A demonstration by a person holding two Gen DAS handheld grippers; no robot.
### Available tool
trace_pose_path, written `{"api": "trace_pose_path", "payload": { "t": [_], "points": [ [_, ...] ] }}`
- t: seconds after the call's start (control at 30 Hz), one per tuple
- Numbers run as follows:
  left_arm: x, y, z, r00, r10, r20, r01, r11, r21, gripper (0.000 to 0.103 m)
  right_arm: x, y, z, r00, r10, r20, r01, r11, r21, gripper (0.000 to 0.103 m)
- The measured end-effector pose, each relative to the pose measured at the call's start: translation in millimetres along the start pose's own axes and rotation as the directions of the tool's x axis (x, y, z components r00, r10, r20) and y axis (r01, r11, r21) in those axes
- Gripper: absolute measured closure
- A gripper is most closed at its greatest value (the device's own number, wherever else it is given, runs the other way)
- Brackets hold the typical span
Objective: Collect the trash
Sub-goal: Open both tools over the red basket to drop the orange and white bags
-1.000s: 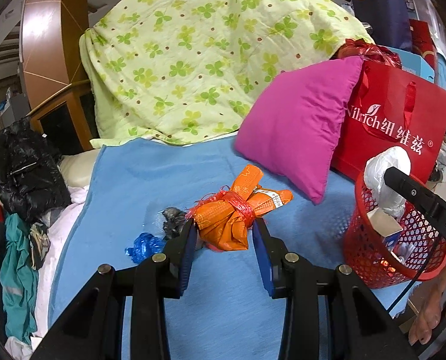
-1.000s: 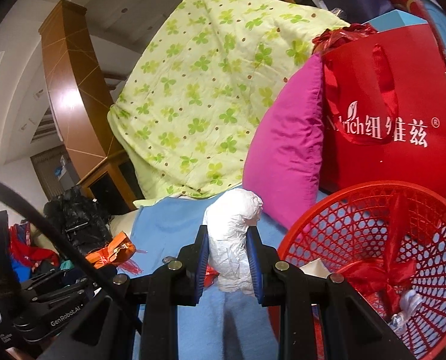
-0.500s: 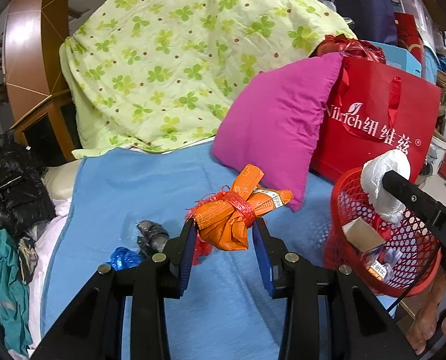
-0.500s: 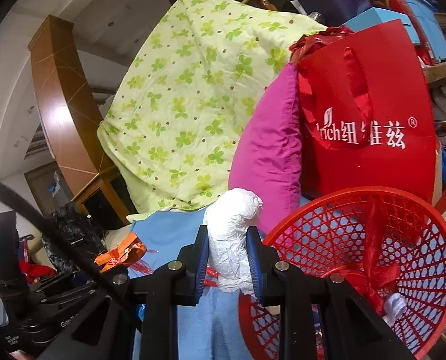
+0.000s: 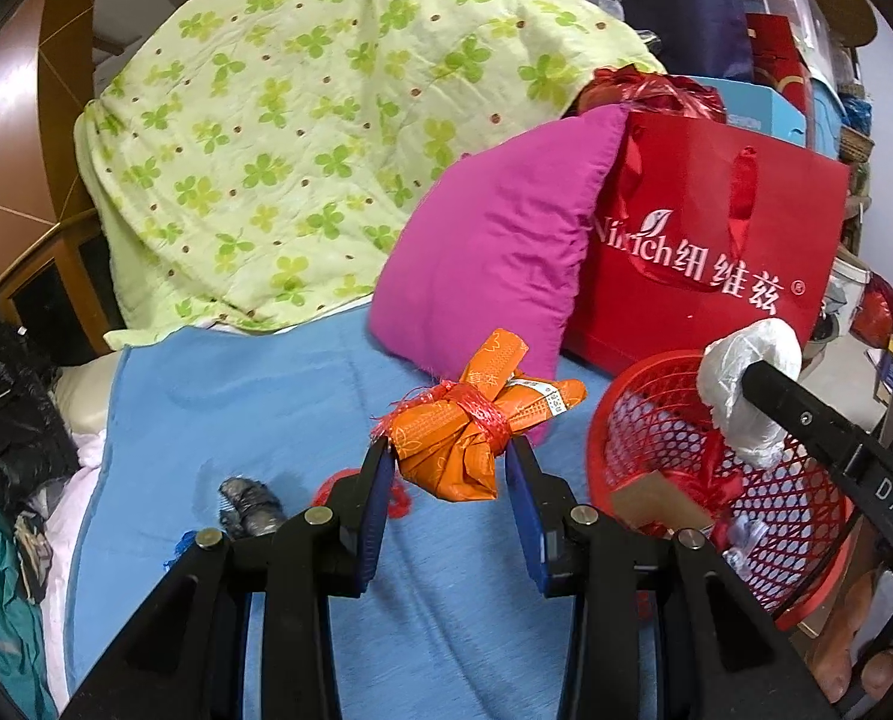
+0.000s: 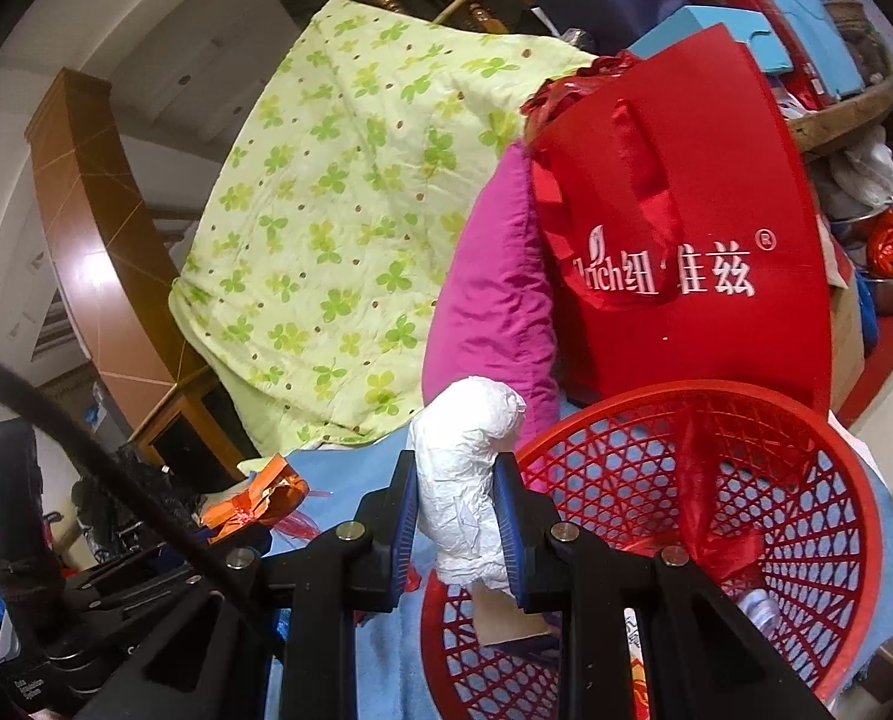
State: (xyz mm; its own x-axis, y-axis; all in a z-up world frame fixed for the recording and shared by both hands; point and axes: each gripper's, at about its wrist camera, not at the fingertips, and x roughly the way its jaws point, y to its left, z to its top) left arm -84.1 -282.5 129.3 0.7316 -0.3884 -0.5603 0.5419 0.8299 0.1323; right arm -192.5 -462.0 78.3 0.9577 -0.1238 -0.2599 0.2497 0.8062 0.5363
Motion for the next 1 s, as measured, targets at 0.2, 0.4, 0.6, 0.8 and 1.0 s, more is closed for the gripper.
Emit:
{"api": "trace_pose_path", "payload": {
  "t": [0.2,0.4,0.6,0.8,1.0],
  "points": [
    [2.2,-15.4,6.0,0.999,-0.04,0.005,0.04,0.999,0.019,0.063,-3.1,-7.9,3.7,1.0,-0.023,0.011,0.023,1.0,0.021,0.076],
    [6.3,-29.9,8.4,0.994,-0.109,0.007,0.109,0.993,0.04,0.063,-4.8,-17.7,6.7,0.998,-0.056,0.02,0.055,0.997,0.051,0.076],
    [15.8,-41.2,8.5,0.986,-0.167,-0.01,0.167,0.985,0.053,0.063,-5.1,-31.4,10.1,0.996,-0.092,0.018,0.09,0.991,0.097,0.076],
    [29.5,-51.3,6.5,0.974,-0.22,-0.056,0.223,0.973,0.056,0.063,-0.7,-42.4,11.8,0.99,-0.142,0.005,0.141,0.982,0.125,0.074],
    [46.0,-58.9,4.2,0.945,-0.304,-0.119,0.311,0.949,0.046,0.063,4.8,-56.5,13.2,0.984,-0.179,-0.022,0.18,0.968,0.177,0.074]
  ]
}}
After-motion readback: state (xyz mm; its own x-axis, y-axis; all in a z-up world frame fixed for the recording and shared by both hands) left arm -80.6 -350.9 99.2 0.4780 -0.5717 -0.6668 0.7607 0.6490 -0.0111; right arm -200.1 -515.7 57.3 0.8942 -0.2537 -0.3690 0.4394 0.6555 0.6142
